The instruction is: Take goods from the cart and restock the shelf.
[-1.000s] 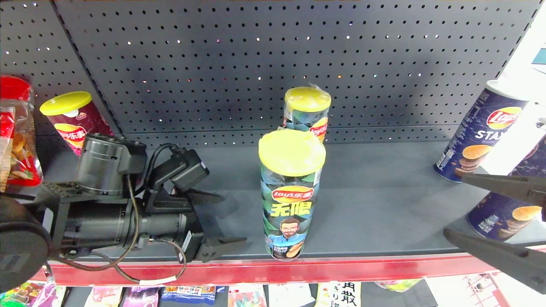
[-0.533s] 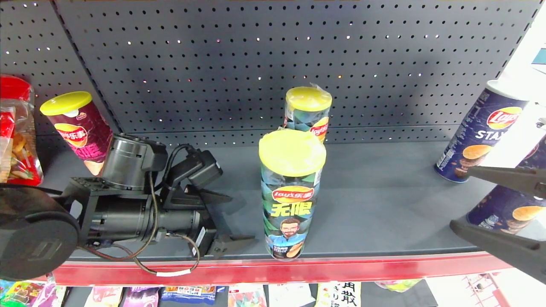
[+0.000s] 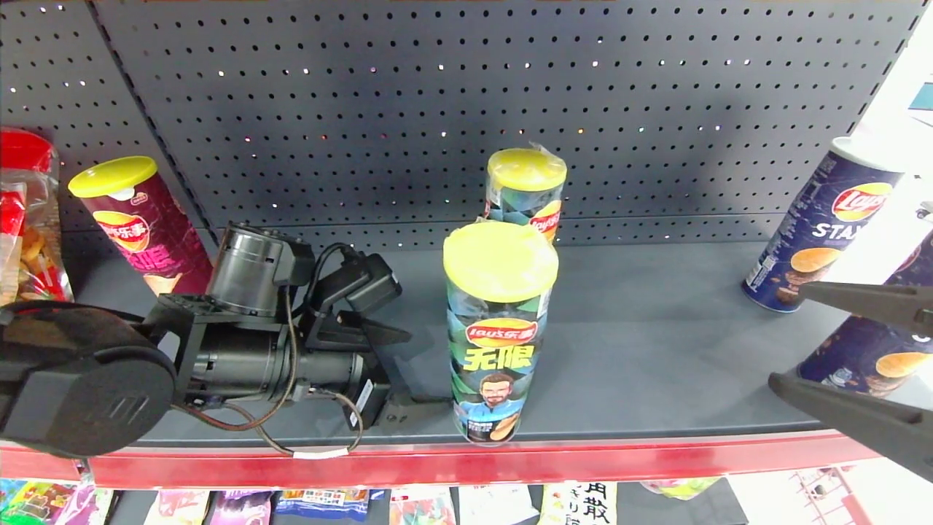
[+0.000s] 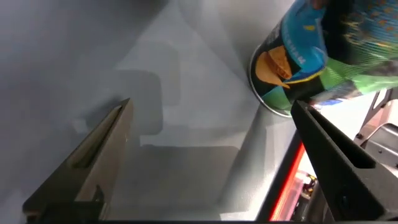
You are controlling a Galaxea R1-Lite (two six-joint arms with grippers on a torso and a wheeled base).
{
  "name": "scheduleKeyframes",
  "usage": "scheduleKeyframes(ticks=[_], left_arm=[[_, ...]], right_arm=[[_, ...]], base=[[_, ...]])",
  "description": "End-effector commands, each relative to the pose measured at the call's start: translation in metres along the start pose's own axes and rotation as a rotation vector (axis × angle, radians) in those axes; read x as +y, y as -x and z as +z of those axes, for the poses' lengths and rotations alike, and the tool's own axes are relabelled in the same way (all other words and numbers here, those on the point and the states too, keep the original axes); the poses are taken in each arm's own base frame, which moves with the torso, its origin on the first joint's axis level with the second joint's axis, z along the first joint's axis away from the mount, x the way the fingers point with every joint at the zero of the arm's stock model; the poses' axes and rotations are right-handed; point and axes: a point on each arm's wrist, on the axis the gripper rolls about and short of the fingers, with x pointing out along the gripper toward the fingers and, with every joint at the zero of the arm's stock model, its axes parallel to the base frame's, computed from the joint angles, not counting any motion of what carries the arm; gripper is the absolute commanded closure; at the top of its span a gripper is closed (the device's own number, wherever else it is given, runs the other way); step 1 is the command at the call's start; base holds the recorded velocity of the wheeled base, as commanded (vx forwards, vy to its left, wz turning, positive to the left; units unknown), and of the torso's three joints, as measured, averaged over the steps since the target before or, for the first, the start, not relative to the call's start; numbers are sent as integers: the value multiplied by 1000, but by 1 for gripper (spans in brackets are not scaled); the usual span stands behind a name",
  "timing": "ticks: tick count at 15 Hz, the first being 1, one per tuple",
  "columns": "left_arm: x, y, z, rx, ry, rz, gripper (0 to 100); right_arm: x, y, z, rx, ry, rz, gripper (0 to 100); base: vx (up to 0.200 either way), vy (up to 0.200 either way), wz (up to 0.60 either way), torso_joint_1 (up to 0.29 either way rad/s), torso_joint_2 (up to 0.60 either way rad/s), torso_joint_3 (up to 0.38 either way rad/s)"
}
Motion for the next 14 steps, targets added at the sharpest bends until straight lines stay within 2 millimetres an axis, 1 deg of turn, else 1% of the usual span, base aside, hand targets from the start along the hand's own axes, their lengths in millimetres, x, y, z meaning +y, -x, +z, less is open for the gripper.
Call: scheduleKeyframes(ticks=[1, 11, 14], left_arm=[[1, -3, -1, 6, 2, -3, 0], [3, -16, 6, 2, -9, -16, 0], [3, -16, 7, -1, -10, -15, 0]], right_arm=[[0, -1, -1, 4, 0, 0, 0], [0, -2, -1, 6, -2, 0, 0], [0, -1, -1, 4, -2, 0, 0]], base=[[0, 0, 0, 0, 0, 0], [0, 0, 0, 0, 0, 0], [0, 0, 0, 0, 0, 0]])
